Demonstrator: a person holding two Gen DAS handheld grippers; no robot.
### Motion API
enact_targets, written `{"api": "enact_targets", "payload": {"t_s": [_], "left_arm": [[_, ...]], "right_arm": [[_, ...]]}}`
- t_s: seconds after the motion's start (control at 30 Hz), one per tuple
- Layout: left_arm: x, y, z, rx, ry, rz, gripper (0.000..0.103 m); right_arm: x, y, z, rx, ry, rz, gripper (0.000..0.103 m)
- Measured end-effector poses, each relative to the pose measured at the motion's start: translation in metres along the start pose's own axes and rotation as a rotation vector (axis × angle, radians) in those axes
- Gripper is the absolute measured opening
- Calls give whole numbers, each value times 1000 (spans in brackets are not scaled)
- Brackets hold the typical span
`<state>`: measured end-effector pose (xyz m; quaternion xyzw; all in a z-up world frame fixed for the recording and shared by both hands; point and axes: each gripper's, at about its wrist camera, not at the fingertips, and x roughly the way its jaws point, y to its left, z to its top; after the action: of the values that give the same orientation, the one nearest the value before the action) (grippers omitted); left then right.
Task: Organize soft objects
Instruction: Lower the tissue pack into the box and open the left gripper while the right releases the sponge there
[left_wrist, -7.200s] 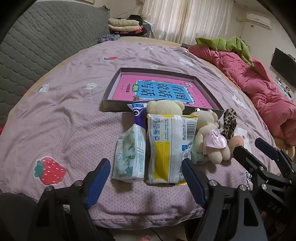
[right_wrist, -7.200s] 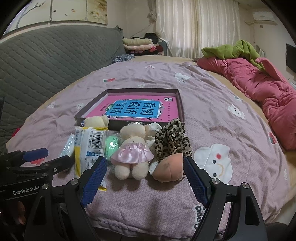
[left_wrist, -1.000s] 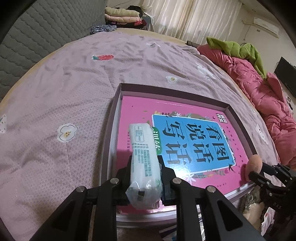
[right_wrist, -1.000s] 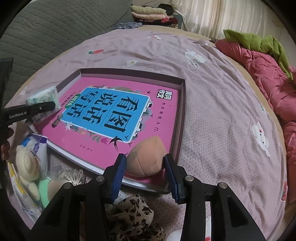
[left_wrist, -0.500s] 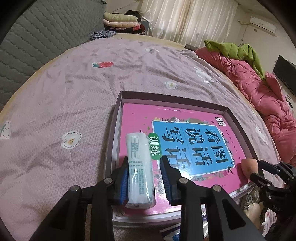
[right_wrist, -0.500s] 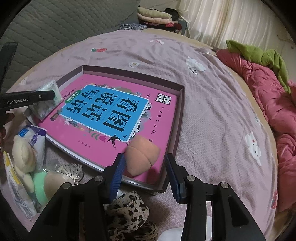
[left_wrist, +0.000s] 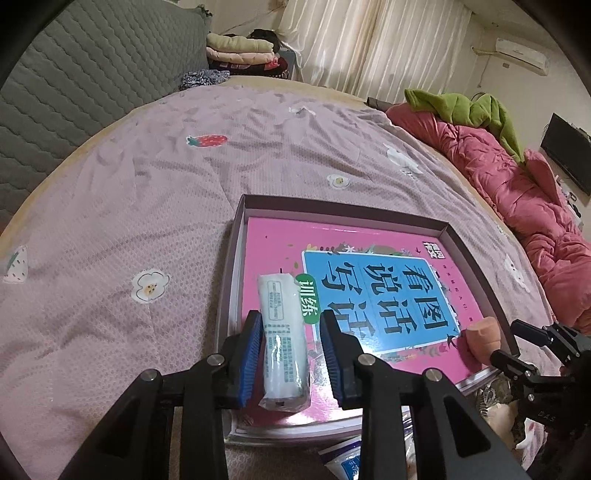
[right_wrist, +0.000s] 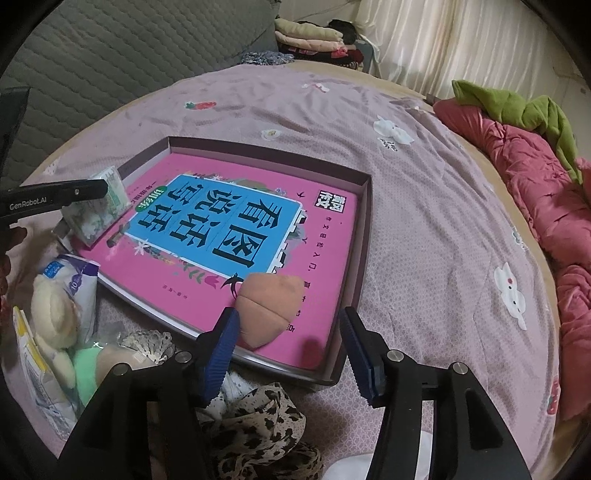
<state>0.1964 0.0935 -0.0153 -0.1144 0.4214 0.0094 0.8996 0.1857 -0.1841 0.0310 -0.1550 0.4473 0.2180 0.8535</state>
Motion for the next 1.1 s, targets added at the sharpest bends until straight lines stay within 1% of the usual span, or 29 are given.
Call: {"api": "enact_targets", "payload": {"t_s": [0.13,0.27,0.43,0.57,0.67,0.77,0.9,0.97,1.1], "left_arm": [[-8,1,0,-1,-23,-1,33],[-15,6,3,-17,-36,-15,43],[-22,15,7,-47,-55,-16,43],[-29,24,9,-78,-86,21,44],[-31,31,10,-105,-94,26,44],[-32,32,10,-102,-97,30,44],[-33,27,6,-79,-91,28,44],[-32,24,3,-62,-89,42,44],[-18,18,-3,-60,-26,-5,45]], "right_arm": [[-1,-6,0,32,-5,9,65],[-5,-13,0,66,-25,22,65],[-22,-18,6,108,-127,67,66],[-34,-15,9,95,-191,72,69],[-38,-15,9,91,-206,77,70],[-39,-16,9,93,-208,70,71],[-42,-22,7,120,-222,70,71],[-44,-25,6,130,-229,66,71],[-45,-26,5,133,-230,62,71]]}}
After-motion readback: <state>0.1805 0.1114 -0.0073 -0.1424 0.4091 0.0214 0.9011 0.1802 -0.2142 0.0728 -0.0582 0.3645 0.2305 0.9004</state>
